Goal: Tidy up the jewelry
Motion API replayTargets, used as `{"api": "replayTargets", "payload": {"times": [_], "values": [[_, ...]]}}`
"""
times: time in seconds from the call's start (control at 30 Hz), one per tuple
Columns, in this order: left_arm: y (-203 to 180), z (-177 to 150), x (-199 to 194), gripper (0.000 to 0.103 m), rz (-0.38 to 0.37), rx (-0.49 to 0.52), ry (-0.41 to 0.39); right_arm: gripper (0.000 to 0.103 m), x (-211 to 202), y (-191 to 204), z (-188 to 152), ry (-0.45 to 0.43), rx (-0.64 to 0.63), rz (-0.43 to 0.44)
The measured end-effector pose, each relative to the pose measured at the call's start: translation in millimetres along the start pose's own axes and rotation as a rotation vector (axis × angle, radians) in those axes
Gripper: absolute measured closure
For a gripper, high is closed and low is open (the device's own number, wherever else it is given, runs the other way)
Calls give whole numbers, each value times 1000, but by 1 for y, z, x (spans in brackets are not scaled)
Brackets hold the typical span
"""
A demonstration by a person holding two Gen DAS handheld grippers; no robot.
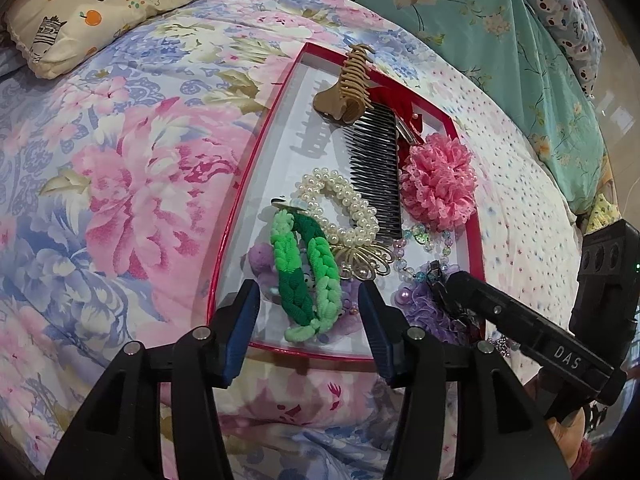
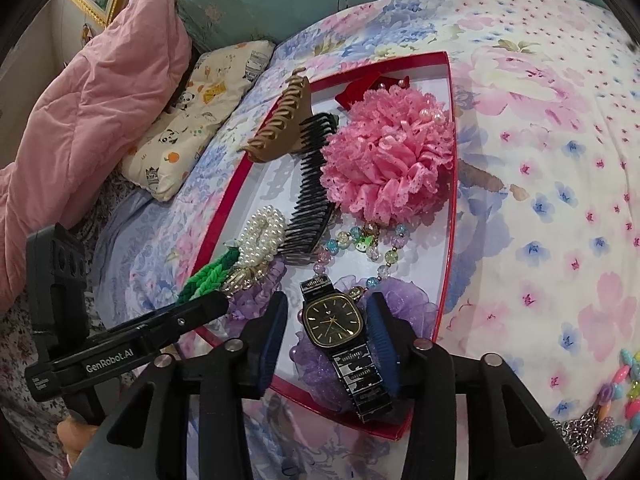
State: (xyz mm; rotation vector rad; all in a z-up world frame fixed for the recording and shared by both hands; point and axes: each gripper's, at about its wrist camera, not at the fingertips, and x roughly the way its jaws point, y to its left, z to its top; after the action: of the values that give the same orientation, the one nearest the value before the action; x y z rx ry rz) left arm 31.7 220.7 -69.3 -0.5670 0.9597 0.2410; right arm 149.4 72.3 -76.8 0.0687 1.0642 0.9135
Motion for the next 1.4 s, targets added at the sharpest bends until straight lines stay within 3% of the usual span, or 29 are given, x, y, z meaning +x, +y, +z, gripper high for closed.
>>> {"api": "replayTargets", "payload": {"times": [0.17, 0.5, 0.6, 0.73, 0.93, 1.17, 1.4], "values": [[-4, -2, -9, 39, 16, 6, -16, 50, -13, -1, 5, -30, 24, 19], [-8, -16, -34, 37, 8, -26, -62, 36, -61, -11, 7, -135, 98, 50], [-9, -23, -45, 20, 9, -49, -94, 30, -73, -16, 3, -168, 122, 45], [-14, -31, -54, 20, 31, -38, -110, 24, -83, -26, -7, -184, 176, 61], [-16, -45, -56, 20, 18, -44, -72, 22, -90, -38, -22, -179, 260, 96], [-13, -57, -58, 20, 22, -68, -49, 13, -96, -46, -33, -184, 317, 116], [-14, -67, -59, 20, 64, -53, -31, 6, -112, -61, -45, -254, 372, 88]]}}
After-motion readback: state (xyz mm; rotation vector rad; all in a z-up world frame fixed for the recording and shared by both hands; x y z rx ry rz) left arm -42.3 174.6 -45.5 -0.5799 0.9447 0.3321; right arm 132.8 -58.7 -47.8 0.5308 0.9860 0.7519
